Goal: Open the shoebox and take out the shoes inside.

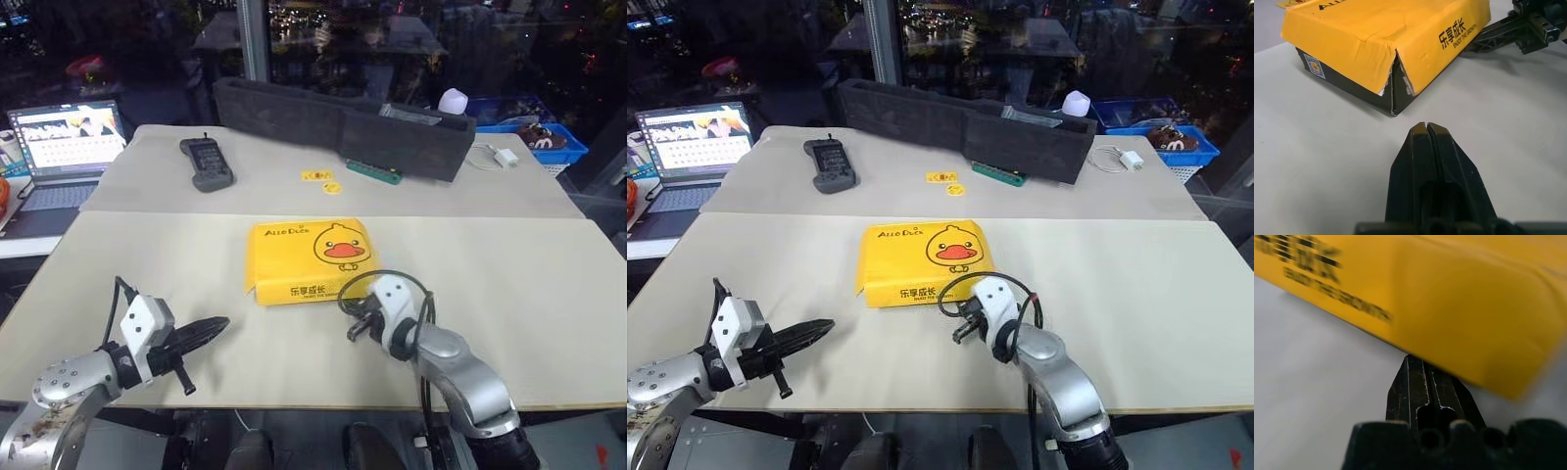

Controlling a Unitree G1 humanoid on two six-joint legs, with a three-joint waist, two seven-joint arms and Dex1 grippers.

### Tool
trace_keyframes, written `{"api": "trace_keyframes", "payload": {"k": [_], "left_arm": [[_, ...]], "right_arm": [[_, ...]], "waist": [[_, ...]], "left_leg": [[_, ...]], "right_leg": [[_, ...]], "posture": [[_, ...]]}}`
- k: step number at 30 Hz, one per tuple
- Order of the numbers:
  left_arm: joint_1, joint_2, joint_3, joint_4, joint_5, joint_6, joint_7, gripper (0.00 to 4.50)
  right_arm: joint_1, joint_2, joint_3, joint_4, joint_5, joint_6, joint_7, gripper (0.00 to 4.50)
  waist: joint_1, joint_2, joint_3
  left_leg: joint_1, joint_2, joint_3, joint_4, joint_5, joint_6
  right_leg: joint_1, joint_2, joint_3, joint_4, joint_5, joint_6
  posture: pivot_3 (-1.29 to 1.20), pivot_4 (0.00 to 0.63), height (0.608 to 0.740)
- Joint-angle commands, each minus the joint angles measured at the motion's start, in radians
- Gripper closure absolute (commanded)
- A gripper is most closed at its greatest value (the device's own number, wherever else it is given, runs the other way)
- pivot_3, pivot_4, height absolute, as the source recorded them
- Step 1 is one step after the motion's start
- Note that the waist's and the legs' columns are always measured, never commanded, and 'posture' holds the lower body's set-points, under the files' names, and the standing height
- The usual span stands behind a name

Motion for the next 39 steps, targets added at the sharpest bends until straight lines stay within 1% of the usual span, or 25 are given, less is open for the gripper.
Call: {"api": "trace_keyframes", "payload": {"k": [1,4,7,8,9,10,11,12,13,14,15,16,17,18,19,21,23,26,28,30,33,34,38,39], "left_arm": [[-0.03,0.016,0.005,0.004,-0.002,-0.013,-0.01,4.47],[-0.041,0.019,-0.004,0.011,0.001,-0.011,-0.016,4.47],[-0.048,0.019,-0.009,0.017,0.003,-0.013,-0.017,4.47],[-0.049,0.019,-0.014,0.02,0.006,-0.013,-0.018,4.47],[-0.05,0.018,-0.017,0.023,0.009,-0.014,-0.019,4.47],[-0.05,0.018,-0.02,0.025,0.01,-0.015,-0.019,4.47],[-0.051,0.015,-0.025,0.027,0.013,-0.018,-0.017,4.47],[-0.053,0.011,-0.03,0.026,0.014,-0.017,-0.011,4.47],[-0.054,0.008,-0.034,0.024,0.016,-0.017,-0.006,4.47],[-0.055,0.005,-0.038,0.022,0.016,-0.016,-0.002,4.47],[-0.055,0.001,-0.04,0.019,0.016,-0.014,0.003,4.47],[-0.055,-0.001,-0.042,0.016,0.016,-0.013,0.007,4.47],[-0.054,-0.004,-0.043,0.014,0.017,-0.014,0.01,4.47],[-0.053,-0.007,-0.043,0.013,0.017,-0.014,0.012,4.47],[-0.051,-0.009,-0.043,0.011,0.016,-0.013,0.015,4.47],[-0.049,-0.011,-0.042,0.01,0.016,-0.013,0.02,4.47],[-0.045,-0.011,-0.043,0.008,0.016,-0.013,0.024,4.47],[-0.043,-0.014,-0.044,0.005,0.014,-0.012,0.027,4.47],[-0.043,-0.014,-0.046,0.006,0.015,-0.013,0.028,4.5],[-0.044,-0.014,-0.048,0.008,0.016,-0.014,0.029,4.5],[-0.048,-0.017,-0.053,0.009,0.013,-0.015,0.029,4.5],[-0.05,-0.018,-0.055,0.009,0.014,-0.017,0.028,4.5],[-0.057,-0.022,-0.065,0.01,0.016,-0.018,0.027,4.5],[-0.061,-0.022,-0.068,0.012,0.017,-0.017,0.028,4.5]], "right_arm": [[-0.042,-0.028,-0.012,-0.117,0.027,-0.002,0.042,4.49],[-0.162,-0.062,-0.018,-0.147,0.033,0.033,0.074,4.49],[-0.306,-0.061,-0.054,-0.153,0.068,0.073,0.087,4.49],[-0.464,-0.019,-0.148,-0.12,0.14,0.083,0.061,4.49],[-0.575,0.013,-0.216,-0.095,0.191,0.089,0.041,4.49],[-0.65,0.033,-0.261,-0.077,0.226,0.097,0.027,4.49],[-0.772,0.087,-0.383,-0.001,0.263,0.023,-0.089,4.49],[-0.811,0.141,-0.487,0.046,0.302,-0.028,-0.183,4.49],[-0.804,0.146,-0.506,0.073,0.262,-0.055,-0.223,4.49],[-0.773,0.123,-0.467,0.086,0.202,-0.057,-0.227,4.49],[-0.706,0.064,-0.363,0.082,0.135,-0.044,-0.179,4.49],[-0.653,0.019,-0.288,0.079,0.093,-0.044,-0.144,4.49],[-0.614,-0.007,-0.244,0.076,0.081,-0.042,-0.123,4.49],[-0.59,-0.012,-0.234,0.068,0.094,-0.042,-0.111,4.49],[-0.571,-0.015,-0.229,0.057,0.107,-0.043,-0.098,4.49],[-0.548,-0.043,-0.196,0.037,0.105,-0.037,-0.061,4.49],[-0.544,-0.058,-0.183,0.036,0.104,-0.035,-0.04,4.49],[-0.548,-0.099,-0.14,0.045,0.092,-0.035,0.016,4.49],[-0.553,-0.13,-0.103,0.046,0.087,-0.044,0.078,3.93],[-0.556,-0.15,-0.08,0.047,0.079,-0.062,0.114,3.47],[-0.576,-0.166,-0.047,0.078,0.084,-0.086,0.187,2.4],[-0.587,-0.171,-0.034,0.094,0.079,-0.099,0.211,1.97],[-0.642,-0.174,-0.005,0.174,0.083,-0.115,0.297,0.73],[-0.658,-0.164,-0.007,0.2,0.096,-0.105,0.315,0.27]], "waist": [[-0.001,0.0,0.0],[-0.007,0.001,0.001],[-0.01,0.001,0.0],[-0.009,0.001,0.0],[-0.012,0.002,0.002],[-0.016,0.004,0.004],[-0.017,0.005,0.005],[-0.017,0.006,0.005],[-0.013,0.005,0.004],[-0.004,0.001,0.001],[0.005,-0.003,-0.005],[0.009,-0.011,-0.012],[0.008,-0.014,-0.014],[0.004,-0.015,-0.014],[-0.002,-0.012,-0.012],[-0.009,0.006,0.0],[-0.012,0.009,0.001],[-0.015,0.009,0.002],[-0.018,0.009,0.002],[-0.022,0.009,0.002],[-0.023,0.009,0.002],[-0.023,0.009,0.002],[-0.024,0.009,0.002],[-0.024,0.009,0.002]], "left_leg": [[0.0,0.0,0.0,0.0,0.0,0.0],[0.0,0.0,0.0,0.0,0.0,0.0],[0.0,0.0,0.0,0.0,0.0,0.0],[0.0,0.0,0.0,0.0,0.0,0.0],[0.0,0.0,-0.001,0.0,0.0,0.0],[-0.001,0.0,0.0,0.0,0.0,0.0],[-0.004,0.0,0.0,0.0,0.0,0.0],[-0.005,0.0,0.0,0.0,0.0,0.0],[-0.006,0.0,0.0,0.0,0.0,0.0],[-0.007,0.001,-0.002,-0.002,0.0,0.0],[-0.006,0.001,-0.003,-0.004,0.0,0.0],[-0.004,0.001,-0.003,-0.009,0.0,0.001],[0.001,0.001,-0.003,-0.011,-0.002,0.002],[0.004,0.001,-0.002,-0.011,-0.004,0.003],[0.004,0.0,0.0,-0.011,-0.004,0.002],[-0.003,-0.001,0.002,-0.007,-0.004,0.002],[-0.009,-0.002,0.004,-0.006,-0.004,0.003],[-0.007,0.001,-0.002,-0.007,-0.003,0.005],[-0.005,0.001,-0.001,-0.007,-0.003,0.005],[-0.004,0.001,-0.001,-0.006,-0.003,0.005],[-0.004,0.0,-0.001,-0.004,-0.002,0.005],[-0.004,0.0,-0.001,-0.003,-0.002,0.005],[-0.004,0.0,-0.001,-0.002,-0.002,0.005],[-0.004,0.001,-0.001,-0.002,-0.002,0.005]], "right_leg": [[0.0,0.0,0.0,0.0,0.0,0.0],[-0.001,0.0,0.0,0.0,0.0,0.0],[-0.001,0.0,0.0,0.0,0.0,0.0],[-0.001,0.0,0.0,0.001,0.0,0.0],[-0.001,0.001,-0.001,0.001,0.0,0.0],[-0.002,0.001,0.0,0.002,0.0,0.0],[-0.006,0.001,0.001,0.003,0.003,0.003],[-0.007,0.001,0.001,0.004,0.006,0.007],[-0.008,0.001,0.001,0.005,0.005,0.007],[-0.009,0.002,-0.001,0.005,0.005,0.006],[-0.009,0.002,-0.002,0.005,0.004,0.004],[-0.007,0.001,-0.003,0.004,0.002,-0.001],[-0.003,0.0,-0.003,0.003,0.0,-0.003],[0.001,0.0,-0.003,0.001,-0.001,-0.004],[0.002,0.0,-0.002,0.0,-0.001,-0.004],[-0.004,-0.002,0.002,-0.001,0.002,-0.001],[-0.013,-0.001,0.005,0.005,0.002,0.0],[-0.013,0.003,0.001,0.007,0.002,-0.002],[-0.01,0.003,0.001,0.007,0.001,-0.001],[-0.009,0.002,0.001,0.006,-0.001,0.003],[-0.009,0.002,0.001,0.006,0.0,0.004],[-0.008,0.002,0.001,0.006,0.0,0.004],[-0.008,0.002,0.001,0.006,0.001,0.004],[-0.008,0.002,0.001,0.006,0.001,0.004]], "posture": [[0.0,0.15,0.715],[0.0,0.15,0.715],[0.0,0.15,0.715],[0.0,0.15,0.715],[0.0,0.15,0.715],[0.0,0.15,0.715],[0.0,0.15,0.715],[0.0,0.15,0.715],[0.0,0.15,0.715],[0.0,0.15,0.715],[0.0,0.15,0.715],[0.0,0.15,0.715],[0.0,0.15,0.715],[0.0,0.15,0.715],[0.0,0.15,0.715],[0.0,0.15,0.715],[0.0,0.15,0.715],[0.0,0.15,0.715],[0.0,0.15,0.715],[0.0,0.15,0.715],[0.0,0.15,0.715],[0.0,0.15,0.715],[0.0,0.15,0.715],[0.0,0.15,0.715]]}}
